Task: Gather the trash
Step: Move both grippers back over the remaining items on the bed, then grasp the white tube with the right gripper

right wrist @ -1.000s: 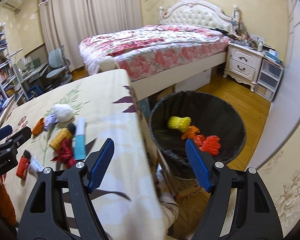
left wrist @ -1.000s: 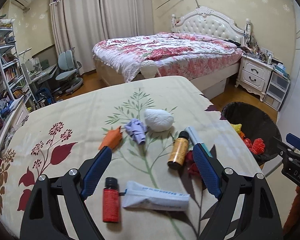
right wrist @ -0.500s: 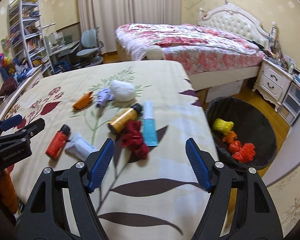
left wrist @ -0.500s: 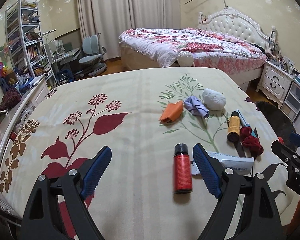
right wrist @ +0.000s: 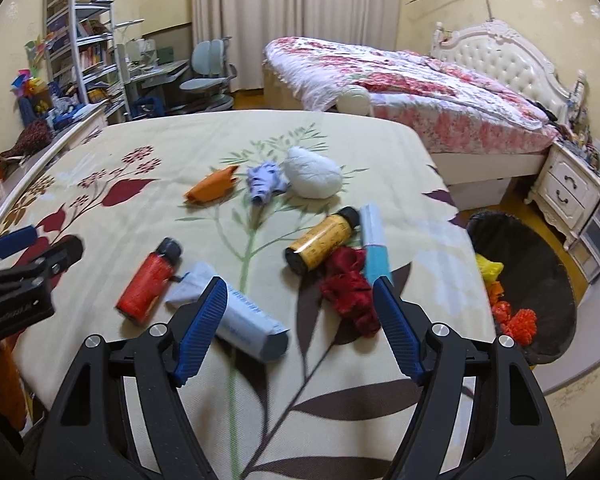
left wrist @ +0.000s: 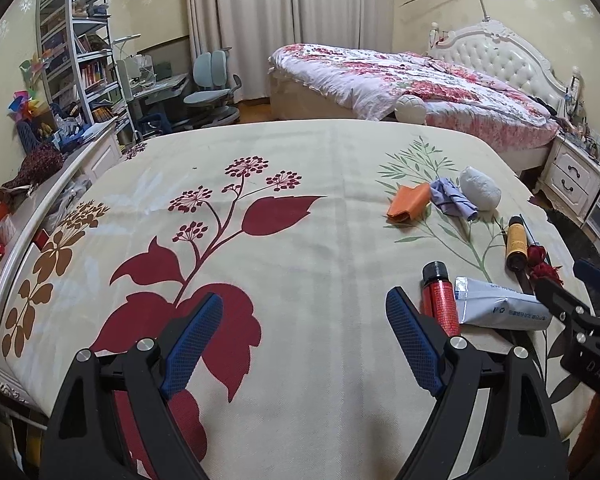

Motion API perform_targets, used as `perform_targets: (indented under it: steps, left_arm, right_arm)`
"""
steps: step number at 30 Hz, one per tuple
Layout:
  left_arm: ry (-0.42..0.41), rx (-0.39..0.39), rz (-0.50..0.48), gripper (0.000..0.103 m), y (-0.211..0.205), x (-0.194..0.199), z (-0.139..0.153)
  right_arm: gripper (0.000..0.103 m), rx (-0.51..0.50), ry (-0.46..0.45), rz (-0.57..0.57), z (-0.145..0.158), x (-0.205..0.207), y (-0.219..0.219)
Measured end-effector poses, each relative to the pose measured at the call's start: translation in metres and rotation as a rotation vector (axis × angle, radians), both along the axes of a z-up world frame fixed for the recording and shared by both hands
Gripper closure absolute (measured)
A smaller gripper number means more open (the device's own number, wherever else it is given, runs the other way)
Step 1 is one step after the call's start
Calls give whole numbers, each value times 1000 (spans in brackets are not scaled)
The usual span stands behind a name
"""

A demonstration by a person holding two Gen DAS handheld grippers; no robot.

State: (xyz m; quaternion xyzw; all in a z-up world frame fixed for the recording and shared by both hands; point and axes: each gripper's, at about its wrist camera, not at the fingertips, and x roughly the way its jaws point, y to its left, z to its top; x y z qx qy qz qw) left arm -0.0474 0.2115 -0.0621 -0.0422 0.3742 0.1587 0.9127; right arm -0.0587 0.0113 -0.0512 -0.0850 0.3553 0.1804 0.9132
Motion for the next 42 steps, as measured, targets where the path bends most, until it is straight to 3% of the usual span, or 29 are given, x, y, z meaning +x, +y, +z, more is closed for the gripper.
perform_targets:
  steps: [6,14,22,32,35,42]
  left_arm:
    - [19,-9,2,20,2,-1,-6]
    - [28,-5,0,20,0,-3,-9]
    - [28,-5,6,20,3,-5,-11]
    - [23,5,31,20,13,-9,-9]
    - [31,1,39,20,17,-10,-13]
    - [41,-13,30,20,14,-9,-16]
  right_arm:
    - [30,-42,30,-75,-13,17,-15]
    - [30,-67,70,-13,-25,-4,-10]
    - [30,-29,51,-35,-10,-5,-14]
    - [30,-11,81,78,-10,-7,30]
    - [34,-8,112,88,-16,-4,36]
    - [63,-16,162,93,-27,-2,37]
